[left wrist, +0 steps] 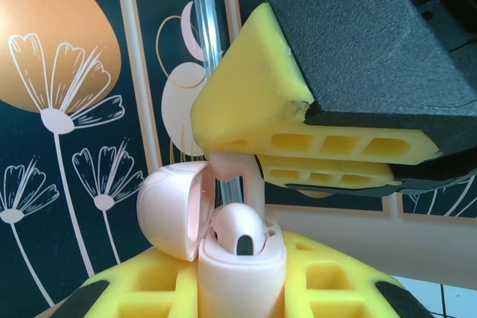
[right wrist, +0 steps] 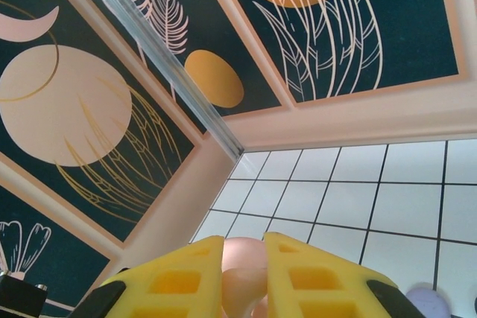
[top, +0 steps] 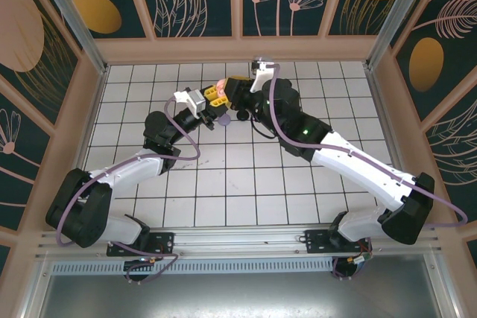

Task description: Insert the wireless bluetooth earbuds into the charging case

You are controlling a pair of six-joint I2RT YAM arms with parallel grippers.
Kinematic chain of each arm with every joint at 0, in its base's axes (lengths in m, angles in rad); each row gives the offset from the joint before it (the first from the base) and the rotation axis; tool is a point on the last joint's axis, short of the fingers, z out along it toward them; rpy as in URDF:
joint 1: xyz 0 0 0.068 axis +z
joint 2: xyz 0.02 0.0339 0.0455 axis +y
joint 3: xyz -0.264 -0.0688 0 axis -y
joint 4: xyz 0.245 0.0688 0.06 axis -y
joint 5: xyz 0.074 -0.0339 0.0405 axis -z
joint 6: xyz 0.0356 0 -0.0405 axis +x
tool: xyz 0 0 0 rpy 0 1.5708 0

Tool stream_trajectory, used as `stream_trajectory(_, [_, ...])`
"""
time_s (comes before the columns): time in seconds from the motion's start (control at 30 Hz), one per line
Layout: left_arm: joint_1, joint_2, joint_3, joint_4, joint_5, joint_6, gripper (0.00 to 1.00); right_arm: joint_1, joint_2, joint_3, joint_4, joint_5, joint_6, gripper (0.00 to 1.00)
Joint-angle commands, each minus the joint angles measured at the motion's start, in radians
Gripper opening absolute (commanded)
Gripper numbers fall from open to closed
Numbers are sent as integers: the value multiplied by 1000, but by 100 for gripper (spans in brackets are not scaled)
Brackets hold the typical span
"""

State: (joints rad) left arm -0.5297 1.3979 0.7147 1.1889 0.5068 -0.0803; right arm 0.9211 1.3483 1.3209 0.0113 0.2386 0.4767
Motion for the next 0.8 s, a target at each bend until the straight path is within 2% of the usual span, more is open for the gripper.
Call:
stream_trajectory(0.0, [-6,-33,38,55,-42,-1,0,22,20,-22,-81,-4,0,18])
stream_trajectory(0.27, [-6,-33,40,15,-45,17,0,33,84,53,-123,-58,-30,18])
stream_trajectory(0.5, [-6,-40,38,7,-51,25,0,40,103,76,-162,-23,-30,19])
stream_trajectory(0.57, [-6,-38,37,7,-50,26,0,39,97,86,-167,-10,-27,27])
stream_trajectory(0.67, [-6,-39,37,2,-48,26,0,35,75,120,-178,-1,-25,50])
stream_trajectory(0.77, [-6,-38,38,-10,-48,26,0,30,20,141,-165,-14,-23,60])
